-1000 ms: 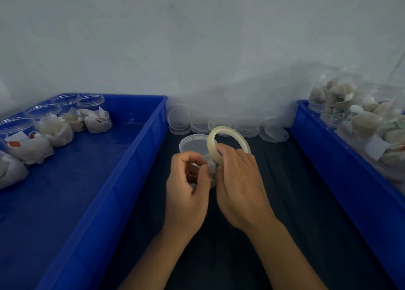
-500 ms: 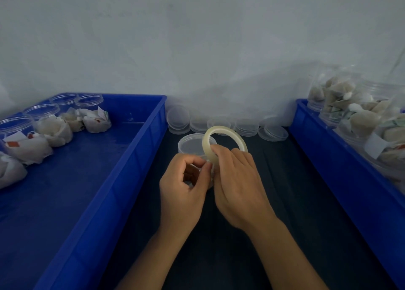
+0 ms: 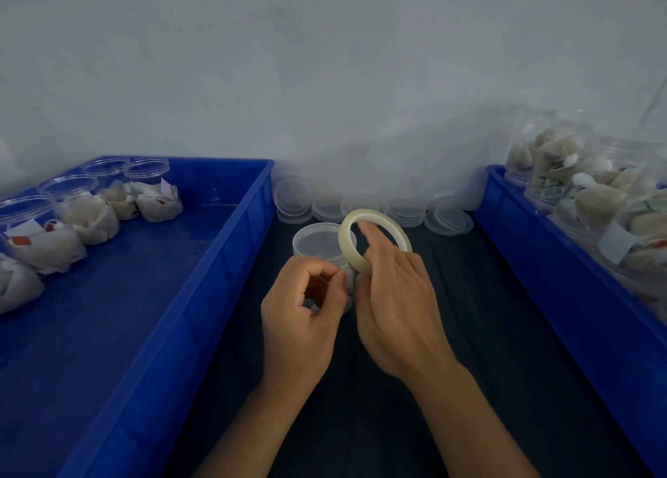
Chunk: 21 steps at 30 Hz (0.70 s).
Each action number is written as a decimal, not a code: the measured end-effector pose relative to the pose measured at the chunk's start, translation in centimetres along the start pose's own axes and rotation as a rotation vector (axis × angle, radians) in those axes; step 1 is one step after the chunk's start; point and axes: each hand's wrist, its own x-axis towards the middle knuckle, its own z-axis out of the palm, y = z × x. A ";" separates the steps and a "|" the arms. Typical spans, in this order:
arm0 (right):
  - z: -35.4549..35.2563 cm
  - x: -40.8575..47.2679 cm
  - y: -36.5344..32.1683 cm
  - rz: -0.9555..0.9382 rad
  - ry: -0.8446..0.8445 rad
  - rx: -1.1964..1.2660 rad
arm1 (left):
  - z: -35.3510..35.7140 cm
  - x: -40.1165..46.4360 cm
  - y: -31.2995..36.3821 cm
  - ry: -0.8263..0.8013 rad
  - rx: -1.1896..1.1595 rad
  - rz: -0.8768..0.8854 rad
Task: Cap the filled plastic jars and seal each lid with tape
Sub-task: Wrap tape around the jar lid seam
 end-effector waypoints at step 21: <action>-0.4 -0.2 1.4 -0.132 0.175 0.031 | -0.1 0.0 0.3 -0.019 -0.092 -0.074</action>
